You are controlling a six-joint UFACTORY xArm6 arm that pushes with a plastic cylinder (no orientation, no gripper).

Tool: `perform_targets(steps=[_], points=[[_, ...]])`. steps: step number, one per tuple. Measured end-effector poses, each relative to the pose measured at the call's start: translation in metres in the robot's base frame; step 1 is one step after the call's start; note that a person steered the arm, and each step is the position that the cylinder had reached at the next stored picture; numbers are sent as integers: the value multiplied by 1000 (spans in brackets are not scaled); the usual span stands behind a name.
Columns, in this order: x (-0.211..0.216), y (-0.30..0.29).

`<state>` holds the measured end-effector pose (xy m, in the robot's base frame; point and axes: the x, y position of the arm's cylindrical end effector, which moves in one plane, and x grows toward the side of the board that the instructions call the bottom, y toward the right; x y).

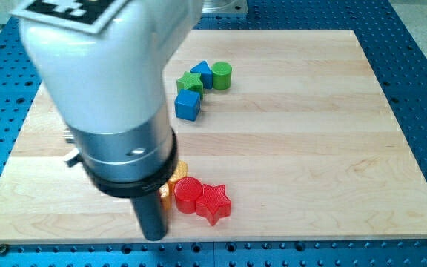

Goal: Place the red star to the top right of the hexagon

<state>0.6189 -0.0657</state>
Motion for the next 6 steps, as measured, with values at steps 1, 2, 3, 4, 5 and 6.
perform_targets(steps=[1, 2, 3, 4, 5, 6], points=[[0, 33], [-1, 72], [-6, 96], [-37, 83], [-66, 59], [-54, 80]])
